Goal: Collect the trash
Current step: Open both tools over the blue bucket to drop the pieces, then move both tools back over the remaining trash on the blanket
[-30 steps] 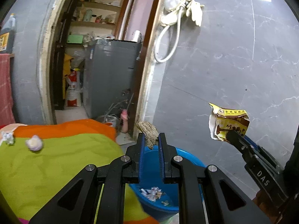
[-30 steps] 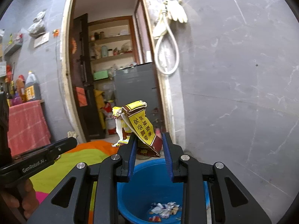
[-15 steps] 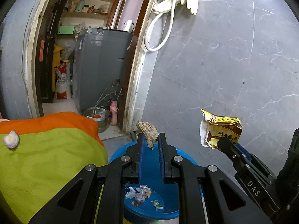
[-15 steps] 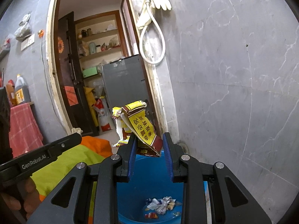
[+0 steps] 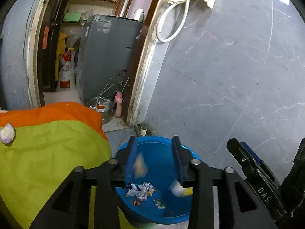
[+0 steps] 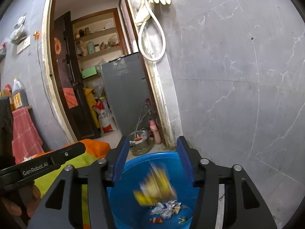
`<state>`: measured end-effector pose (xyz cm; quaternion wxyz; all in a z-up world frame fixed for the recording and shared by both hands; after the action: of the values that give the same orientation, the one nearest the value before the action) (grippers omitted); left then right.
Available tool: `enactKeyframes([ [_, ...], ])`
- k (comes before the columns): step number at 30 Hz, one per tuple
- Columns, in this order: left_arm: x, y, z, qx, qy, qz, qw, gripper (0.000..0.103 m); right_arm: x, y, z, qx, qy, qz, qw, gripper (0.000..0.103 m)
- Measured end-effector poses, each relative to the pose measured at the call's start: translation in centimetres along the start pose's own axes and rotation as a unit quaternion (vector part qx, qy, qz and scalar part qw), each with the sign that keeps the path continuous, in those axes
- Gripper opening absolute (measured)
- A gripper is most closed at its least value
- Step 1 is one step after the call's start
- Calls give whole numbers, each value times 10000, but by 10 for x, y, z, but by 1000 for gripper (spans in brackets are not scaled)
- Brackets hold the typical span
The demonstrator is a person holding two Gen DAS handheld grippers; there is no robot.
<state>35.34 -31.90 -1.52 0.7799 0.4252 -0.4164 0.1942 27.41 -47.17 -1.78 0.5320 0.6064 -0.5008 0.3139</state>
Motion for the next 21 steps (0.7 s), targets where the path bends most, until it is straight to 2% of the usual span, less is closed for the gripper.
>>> enactKeyframes([
  [2,1,2,-3,31,25,2,10000,33,1,2,0,14,-30,65,10000,56],
  [4,2,5,-5,79,31,21,10000,39,2,5,1,8,-65,140,9999,60],
  [6,3,11,-9,126,68,89,9999,49,4,9,2,-21,-105,246,9996,72],
  [10,5,25,-20,287,151,237,9992,63,8,17,3,-79,-125,394,9991,81],
  [12,6,33,-26,387,176,342,9985,78,9,20,3,-82,-145,439,9989,87],
  [13,6,38,-29,455,180,406,9980,82,10,22,3,-72,-156,469,9988,89],
  [15,7,50,-36,606,194,563,9964,95,11,24,2,-71,-141,506,9986,103],
  [21,5,76,-50,1050,95,752,9916,98,12,30,-4,-38,-104,564,9983,103],
])
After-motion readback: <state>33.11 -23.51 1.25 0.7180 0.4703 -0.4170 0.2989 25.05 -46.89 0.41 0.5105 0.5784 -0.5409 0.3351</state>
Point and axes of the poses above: each gripper's, at about its wrist camera, not at the fingertips, and y roughly against the way its jaws point, z to its right, x to its top, the point moved 5 cm from there along -y, roughly the way its jaws point, and after that the axes turned 1 degree about -z, right-handed, at the moved point
